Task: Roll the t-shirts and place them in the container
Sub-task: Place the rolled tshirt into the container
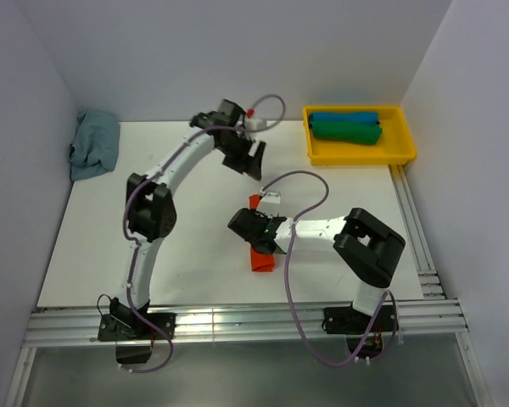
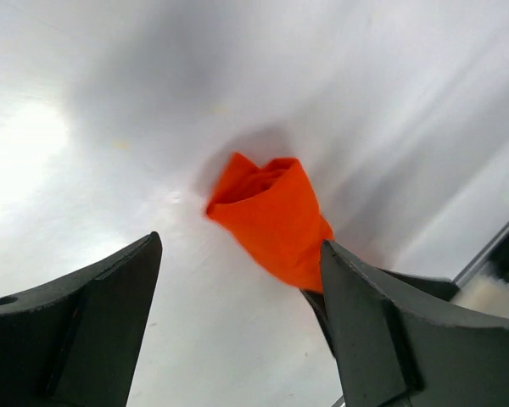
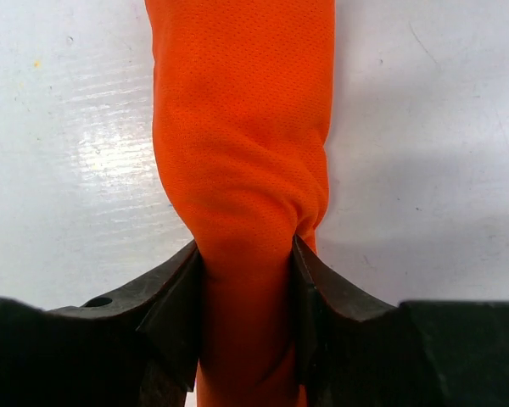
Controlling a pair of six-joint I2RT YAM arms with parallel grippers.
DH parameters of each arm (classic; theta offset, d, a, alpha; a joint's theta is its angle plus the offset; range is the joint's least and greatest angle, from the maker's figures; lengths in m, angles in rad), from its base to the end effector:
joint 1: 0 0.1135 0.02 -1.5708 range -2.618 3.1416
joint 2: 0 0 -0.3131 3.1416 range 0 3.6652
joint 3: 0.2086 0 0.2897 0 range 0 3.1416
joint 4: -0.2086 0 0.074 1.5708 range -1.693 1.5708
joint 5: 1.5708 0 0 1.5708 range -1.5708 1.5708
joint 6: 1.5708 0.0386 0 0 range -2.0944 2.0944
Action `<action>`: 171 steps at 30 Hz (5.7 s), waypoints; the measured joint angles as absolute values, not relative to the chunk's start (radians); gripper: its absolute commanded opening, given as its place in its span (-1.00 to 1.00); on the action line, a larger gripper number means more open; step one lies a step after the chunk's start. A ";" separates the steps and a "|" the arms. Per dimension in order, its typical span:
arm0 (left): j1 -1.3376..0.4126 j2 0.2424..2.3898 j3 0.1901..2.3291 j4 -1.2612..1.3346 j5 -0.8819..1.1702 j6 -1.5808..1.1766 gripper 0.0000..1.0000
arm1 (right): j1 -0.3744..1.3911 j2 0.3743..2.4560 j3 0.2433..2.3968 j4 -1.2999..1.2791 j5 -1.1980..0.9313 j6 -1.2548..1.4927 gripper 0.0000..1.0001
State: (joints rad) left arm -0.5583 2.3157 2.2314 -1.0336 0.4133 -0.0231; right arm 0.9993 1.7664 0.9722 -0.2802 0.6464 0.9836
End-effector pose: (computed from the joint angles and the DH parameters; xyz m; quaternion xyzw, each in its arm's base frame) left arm 0.4732 -0.3138 0.2813 0.2966 0.9076 -0.2545 0.1532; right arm 0.2209 0.3005 0.1684 0.0708 0.9197 0.0264 0.3852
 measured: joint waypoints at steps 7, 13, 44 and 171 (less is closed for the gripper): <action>-0.338 2.077 2.201 -0.900 0.525 -0.080 0.60 | 0.955 1.716 0.960 -0.323 0.570 1.013 -1.00; -0.249 1.913 2.109 -0.814 0.611 -0.113 0.56 | 0.839 1.620 0.948 -0.379 0.506 1.013 -1.00; -0.031 1.804 1.811 -0.725 0.818 -0.102 0.48 | 0.018 2.173 2.038 -0.700 0.546 1.013 -1.00; -0.008 2.077 2.011 -0.858 0.941 -0.060 0.51 | -0.055 2.260 1.945 -0.682 0.299 1.546 1.00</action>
State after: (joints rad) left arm -0.0078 2.0766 2.0109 -0.8577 0.9413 -0.0601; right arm -0.0547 2.2604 1.9450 -0.6823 0.2985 1.5459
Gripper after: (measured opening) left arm 0.753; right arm 0.996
